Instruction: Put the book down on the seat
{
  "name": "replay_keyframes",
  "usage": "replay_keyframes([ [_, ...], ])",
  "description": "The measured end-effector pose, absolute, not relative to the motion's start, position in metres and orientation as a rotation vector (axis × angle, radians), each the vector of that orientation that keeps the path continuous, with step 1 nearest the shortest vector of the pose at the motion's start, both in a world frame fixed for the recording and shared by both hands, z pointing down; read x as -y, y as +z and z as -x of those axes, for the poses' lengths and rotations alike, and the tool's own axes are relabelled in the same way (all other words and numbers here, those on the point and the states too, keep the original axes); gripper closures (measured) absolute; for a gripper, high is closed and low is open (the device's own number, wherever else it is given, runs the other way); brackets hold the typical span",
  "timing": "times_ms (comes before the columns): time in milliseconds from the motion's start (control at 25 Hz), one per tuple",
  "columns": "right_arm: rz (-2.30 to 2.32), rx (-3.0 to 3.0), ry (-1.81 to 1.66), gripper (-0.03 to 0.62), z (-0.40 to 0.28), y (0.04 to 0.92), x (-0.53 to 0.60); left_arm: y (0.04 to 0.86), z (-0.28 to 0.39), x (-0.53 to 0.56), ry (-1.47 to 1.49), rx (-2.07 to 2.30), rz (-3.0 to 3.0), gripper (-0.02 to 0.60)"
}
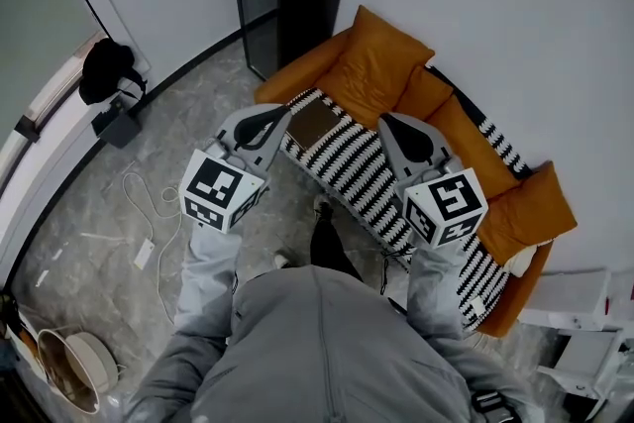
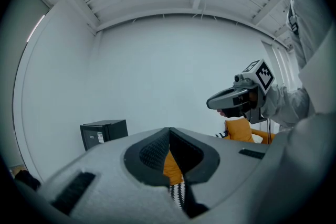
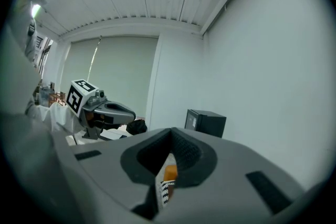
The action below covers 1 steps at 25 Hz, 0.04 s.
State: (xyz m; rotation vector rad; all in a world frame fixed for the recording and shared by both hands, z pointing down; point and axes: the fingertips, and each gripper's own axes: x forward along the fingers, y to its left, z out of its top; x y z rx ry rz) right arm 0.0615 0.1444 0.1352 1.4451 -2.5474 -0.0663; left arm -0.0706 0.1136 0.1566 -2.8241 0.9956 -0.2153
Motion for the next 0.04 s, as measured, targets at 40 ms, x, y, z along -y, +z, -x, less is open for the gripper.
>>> replay_keyframes([
  [40,-1.445,2.548,-0.065,0.566,-0.0607,0.1357,-0.1432,0.1562,0.0713,-0.1126,-0.213,-0.997,2.823,0.555],
])
